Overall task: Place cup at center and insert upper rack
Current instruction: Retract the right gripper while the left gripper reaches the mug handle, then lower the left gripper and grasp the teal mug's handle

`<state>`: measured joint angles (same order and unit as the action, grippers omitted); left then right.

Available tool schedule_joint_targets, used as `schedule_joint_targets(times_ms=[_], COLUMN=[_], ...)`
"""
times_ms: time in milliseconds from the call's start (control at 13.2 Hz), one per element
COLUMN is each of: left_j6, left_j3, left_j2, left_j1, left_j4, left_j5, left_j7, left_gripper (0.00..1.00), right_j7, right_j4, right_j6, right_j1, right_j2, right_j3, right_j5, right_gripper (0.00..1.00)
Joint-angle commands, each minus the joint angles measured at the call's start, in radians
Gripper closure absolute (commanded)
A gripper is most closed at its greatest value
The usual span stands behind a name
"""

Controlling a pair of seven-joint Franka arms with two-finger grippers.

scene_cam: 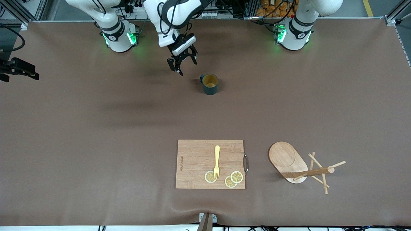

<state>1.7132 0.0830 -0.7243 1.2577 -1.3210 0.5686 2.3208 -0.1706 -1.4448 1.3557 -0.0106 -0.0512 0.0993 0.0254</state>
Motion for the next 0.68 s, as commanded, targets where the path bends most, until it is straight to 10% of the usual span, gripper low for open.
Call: schedule_joint_targets(times_ms=[0,608], left_j6=[-0.027,-0.099], left_j3=[-0.022,-0.080], left_j2=[-0.056,-0.171], left_j1=[0.035,0.137], left_j4=[0.036,0.036], left_j5=[0.025,0.046], left_j7=[0.058,0.216], left_gripper=[0.00,0.00], right_j7=[-0.003,-0.006], right_j4=[-0.003,0.012], right_j6=[-0.007,0.005], right_j1=[0.001,0.008], right_j2=[0.010,0.005], right_j3=[-0.007,-0.007], right_j5=[0.001,-0.002], right_gripper=[0.00,0.00])
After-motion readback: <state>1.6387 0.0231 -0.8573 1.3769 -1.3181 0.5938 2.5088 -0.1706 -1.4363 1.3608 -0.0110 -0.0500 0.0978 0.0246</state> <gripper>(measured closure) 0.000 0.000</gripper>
